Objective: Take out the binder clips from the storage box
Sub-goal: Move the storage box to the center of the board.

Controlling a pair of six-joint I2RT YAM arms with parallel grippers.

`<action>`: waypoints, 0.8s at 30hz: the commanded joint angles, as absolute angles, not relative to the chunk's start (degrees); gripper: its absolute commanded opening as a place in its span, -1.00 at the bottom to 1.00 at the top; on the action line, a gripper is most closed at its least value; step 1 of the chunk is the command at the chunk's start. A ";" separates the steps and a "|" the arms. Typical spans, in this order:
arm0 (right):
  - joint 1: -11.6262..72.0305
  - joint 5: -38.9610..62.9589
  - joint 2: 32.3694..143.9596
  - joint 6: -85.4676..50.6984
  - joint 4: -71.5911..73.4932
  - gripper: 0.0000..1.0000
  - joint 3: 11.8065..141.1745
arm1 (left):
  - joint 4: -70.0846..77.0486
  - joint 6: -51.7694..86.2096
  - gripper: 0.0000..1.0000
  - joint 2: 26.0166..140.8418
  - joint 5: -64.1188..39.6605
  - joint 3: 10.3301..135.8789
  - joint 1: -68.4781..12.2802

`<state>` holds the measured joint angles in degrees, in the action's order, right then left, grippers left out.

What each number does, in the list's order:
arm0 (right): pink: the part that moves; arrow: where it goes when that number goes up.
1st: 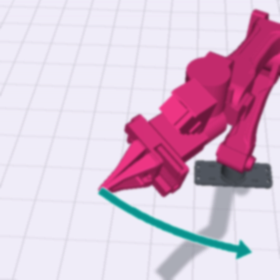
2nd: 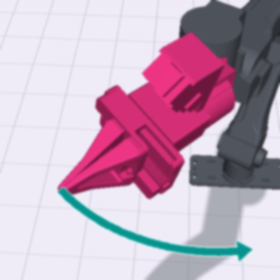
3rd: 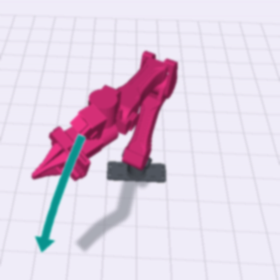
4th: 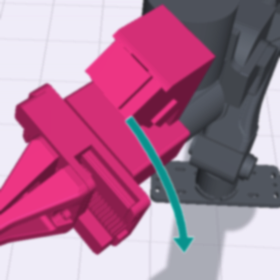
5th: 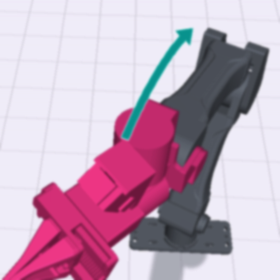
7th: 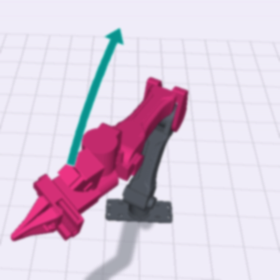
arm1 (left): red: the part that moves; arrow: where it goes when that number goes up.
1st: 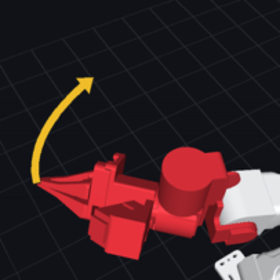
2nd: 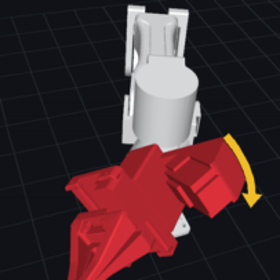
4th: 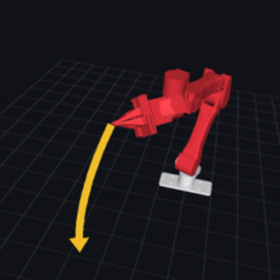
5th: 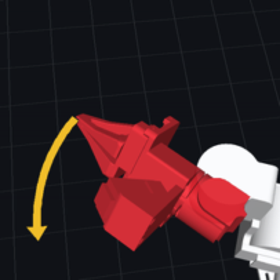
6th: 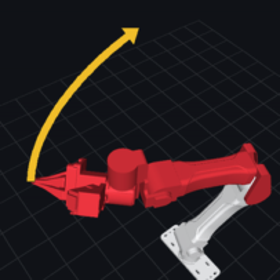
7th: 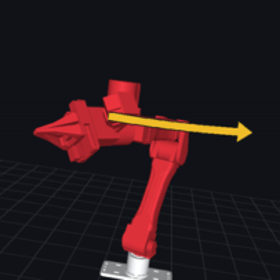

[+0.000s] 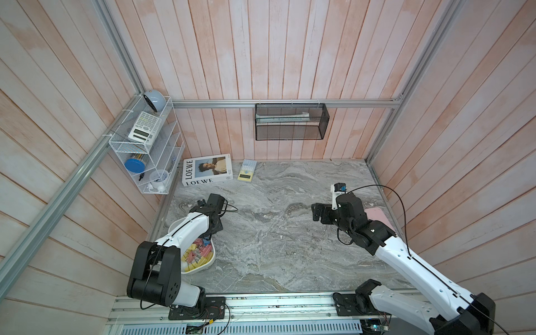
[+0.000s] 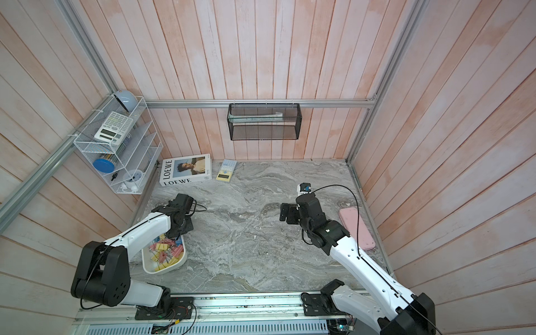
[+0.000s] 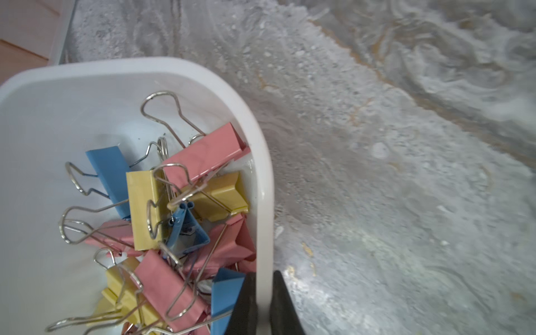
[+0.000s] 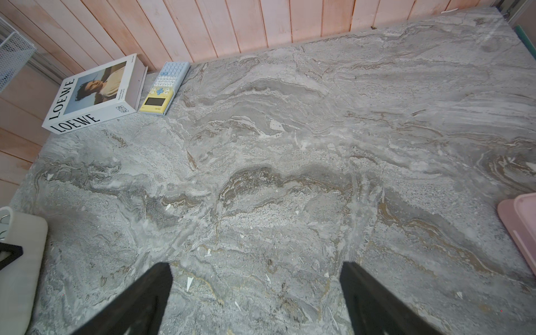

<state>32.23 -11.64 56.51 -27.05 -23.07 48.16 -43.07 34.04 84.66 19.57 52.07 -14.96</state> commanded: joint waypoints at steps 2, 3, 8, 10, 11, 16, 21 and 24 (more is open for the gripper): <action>32.86 -13.25 52.92 -28.88 -26.99 0.96 46.37 | -40.52 40.64 -0.98 89.22 20.71 60.16 -22.99; 32.82 -13.54 51.91 -29.17 -27.77 0.96 45.97 | -40.76 42.10 -1.00 91.03 20.75 62.07 -25.16; 32.96 -14.38 46.80 -29.87 -31.34 0.96 44.07 | -42.98 46.47 -1.00 101.52 21.92 75.59 -35.57; 32.90 -14.95 44.80 -30.13 -33.04 0.96 43.58 | -44.00 48.13 -1.00 106.50 21.01 81.90 -38.88; 32.96 -15.15 43.98 -30.23 -33.75 0.96 43.47 | -44.73 48.84 -1.00 108.63 20.71 84.63 -40.16; 32.96 -15.87 40.53 -30.74 -37.45 0.96 42.94 | -48.11 50.61 -1.00 119.22 19.52 99.26 -45.90; 32.96 -16.48 37.95 -31.28 -39.99 0.95 42.40 | -51.11 50.92 -1.00 127.85 17.78 111.95 -49.10; 32.95 -17.07 36.80 -31.63 -41.18 0.96 42.03 | -52.31 51.49 -1.00 131.57 16.75 117.36 -50.07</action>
